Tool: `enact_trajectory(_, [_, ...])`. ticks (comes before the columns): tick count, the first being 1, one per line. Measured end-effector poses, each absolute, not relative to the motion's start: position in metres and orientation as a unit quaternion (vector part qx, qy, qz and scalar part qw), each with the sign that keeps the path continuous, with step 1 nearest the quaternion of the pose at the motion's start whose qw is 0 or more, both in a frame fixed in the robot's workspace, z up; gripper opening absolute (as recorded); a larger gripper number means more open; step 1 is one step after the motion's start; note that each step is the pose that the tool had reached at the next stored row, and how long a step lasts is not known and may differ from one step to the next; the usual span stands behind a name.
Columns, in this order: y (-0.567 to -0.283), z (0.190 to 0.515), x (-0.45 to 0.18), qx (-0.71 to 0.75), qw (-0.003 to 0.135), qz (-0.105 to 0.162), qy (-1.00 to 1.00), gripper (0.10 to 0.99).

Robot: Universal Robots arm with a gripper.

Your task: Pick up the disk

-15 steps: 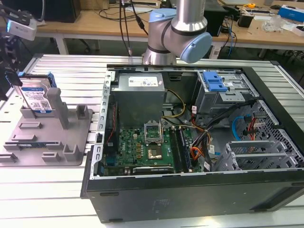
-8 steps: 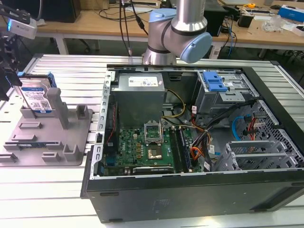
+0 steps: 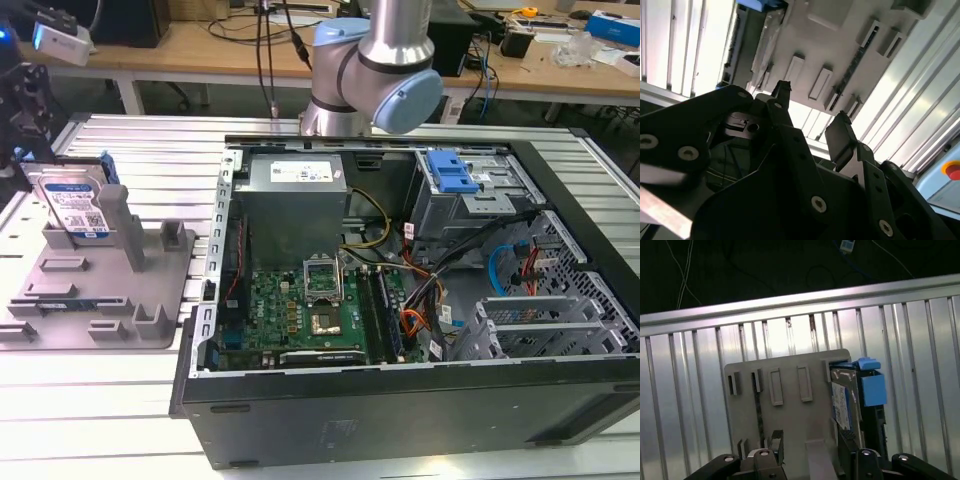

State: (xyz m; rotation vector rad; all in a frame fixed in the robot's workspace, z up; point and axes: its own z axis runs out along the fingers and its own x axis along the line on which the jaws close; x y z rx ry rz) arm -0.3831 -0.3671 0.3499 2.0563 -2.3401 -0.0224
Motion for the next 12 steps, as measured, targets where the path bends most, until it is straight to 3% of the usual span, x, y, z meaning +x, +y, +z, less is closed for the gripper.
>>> enact_trajectory(12, [-0.31,0.35,-0.393,0.669,0.016,-0.001,-0.743,0.557])
